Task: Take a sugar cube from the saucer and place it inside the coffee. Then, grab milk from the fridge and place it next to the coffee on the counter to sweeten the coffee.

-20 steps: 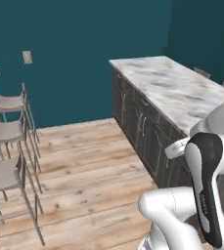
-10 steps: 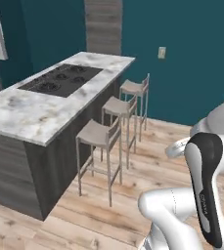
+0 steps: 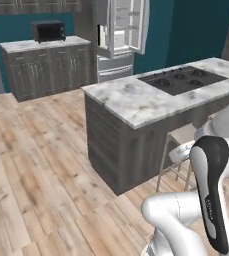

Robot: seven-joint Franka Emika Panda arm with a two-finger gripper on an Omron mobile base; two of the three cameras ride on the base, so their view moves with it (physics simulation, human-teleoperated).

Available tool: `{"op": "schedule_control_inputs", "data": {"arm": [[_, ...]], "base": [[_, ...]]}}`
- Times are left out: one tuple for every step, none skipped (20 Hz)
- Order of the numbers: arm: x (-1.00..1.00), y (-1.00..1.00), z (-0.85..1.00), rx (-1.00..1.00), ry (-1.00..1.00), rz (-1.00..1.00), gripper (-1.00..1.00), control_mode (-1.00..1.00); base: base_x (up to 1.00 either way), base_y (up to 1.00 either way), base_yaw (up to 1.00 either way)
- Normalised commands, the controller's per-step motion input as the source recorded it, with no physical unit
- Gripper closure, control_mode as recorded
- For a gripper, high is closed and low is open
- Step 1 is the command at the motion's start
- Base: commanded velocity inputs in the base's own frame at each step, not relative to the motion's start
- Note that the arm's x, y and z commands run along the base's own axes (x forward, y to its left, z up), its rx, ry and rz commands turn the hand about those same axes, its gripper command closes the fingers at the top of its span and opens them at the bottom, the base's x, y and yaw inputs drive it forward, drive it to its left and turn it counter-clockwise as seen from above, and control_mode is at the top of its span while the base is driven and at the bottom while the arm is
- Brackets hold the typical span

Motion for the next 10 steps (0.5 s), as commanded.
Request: {"op": "schedule_control_inputs", "data": {"arm": [[0.00,0.00,0.00,0.00,0.00,0.00,-1.00,1.00],[0.00,0.00,0.00,0.00,0.00,0.00,-1.00,1.00],[0.00,0.00,0.00,0.00,0.00,0.00,-1.00,1.00],[0.00,0.00,0.00,0.00,0.00,0.00,-1.00,1.00],[0.00,0.00,0.00,0.00,0.00,0.00,-1.00,1.00],[0.00,0.00,0.00,0.00,0.00,0.00,-1.00,1.00],[0.00,0.00,0.00,0.00,0.00,0.00,-1.00,1.00],[0.00,0.00,0.00,0.00,0.00,0.00,-1.00,1.00],[0.00,0.00,0.00,0.00,0.00,0.00,-1.00,1.00],[0.00,0.00,0.00,0.00,0.00,0.00,-1.00,1.00]], "base": [[0.87,0.19,0.69],[0.95,0.25,0.65],[1.00,0.34,0.59],[1.00,0.36,0.57],[1.00,0.39,0.53],[1.00,0.34,0.49],[1.00,0.27,0.47],[1.00,0.22,0.46],[1.00,0.17,0.45],[1.00,0.04,0.43]]}}
